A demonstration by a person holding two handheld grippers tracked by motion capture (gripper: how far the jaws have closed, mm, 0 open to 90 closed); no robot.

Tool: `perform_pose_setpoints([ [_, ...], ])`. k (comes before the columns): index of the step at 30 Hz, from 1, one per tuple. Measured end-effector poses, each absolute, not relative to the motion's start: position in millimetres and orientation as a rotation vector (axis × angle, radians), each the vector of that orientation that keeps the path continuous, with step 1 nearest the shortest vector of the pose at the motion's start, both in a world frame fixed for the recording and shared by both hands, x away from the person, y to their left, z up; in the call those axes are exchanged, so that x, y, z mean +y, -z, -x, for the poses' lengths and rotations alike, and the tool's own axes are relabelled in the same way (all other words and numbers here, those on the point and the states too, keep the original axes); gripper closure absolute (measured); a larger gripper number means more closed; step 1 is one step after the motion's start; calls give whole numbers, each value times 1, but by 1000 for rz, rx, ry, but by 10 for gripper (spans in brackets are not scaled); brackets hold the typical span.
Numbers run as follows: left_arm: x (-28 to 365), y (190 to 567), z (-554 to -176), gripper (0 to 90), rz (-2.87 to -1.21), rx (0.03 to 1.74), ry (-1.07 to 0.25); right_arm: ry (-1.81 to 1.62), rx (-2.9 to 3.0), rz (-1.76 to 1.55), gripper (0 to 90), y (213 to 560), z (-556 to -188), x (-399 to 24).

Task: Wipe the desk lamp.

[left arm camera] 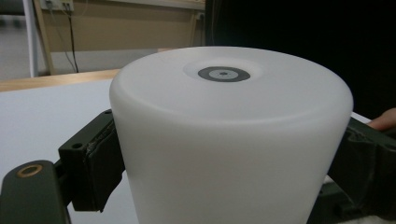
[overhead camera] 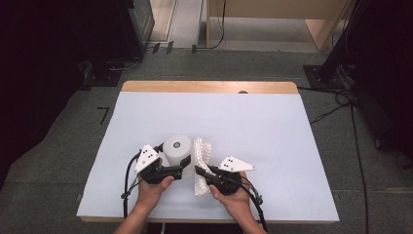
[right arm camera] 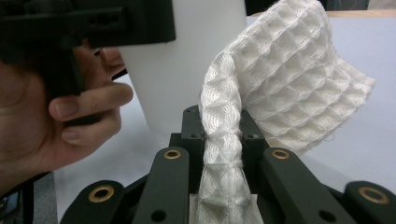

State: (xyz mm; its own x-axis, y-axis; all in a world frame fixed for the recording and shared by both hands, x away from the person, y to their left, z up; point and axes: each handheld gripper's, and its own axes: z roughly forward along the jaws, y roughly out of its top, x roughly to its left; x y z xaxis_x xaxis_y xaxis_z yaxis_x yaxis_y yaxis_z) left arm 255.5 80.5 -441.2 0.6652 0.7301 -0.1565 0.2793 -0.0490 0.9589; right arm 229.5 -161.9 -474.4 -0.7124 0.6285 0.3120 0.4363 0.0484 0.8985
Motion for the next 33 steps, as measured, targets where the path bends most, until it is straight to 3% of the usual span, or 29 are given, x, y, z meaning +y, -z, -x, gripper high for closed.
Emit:
perform_pose_setpoints([
  [23,78,444,-257,91,-1636,832,-434,-1743,2171,-1095,781,476,-235,-166],
  [26,76,445,-257,91,-1648,822,-477,-1741,2148,-1124,781,476,-238,-171],
  [29,72,453,-260,90,-1709,849,-608,-1742,2133,-1131,780,476,-239,-174],
  [33,76,463,-266,90,-1722,888,-610,-1735,2125,-1142,780,477,-241,-178],
])
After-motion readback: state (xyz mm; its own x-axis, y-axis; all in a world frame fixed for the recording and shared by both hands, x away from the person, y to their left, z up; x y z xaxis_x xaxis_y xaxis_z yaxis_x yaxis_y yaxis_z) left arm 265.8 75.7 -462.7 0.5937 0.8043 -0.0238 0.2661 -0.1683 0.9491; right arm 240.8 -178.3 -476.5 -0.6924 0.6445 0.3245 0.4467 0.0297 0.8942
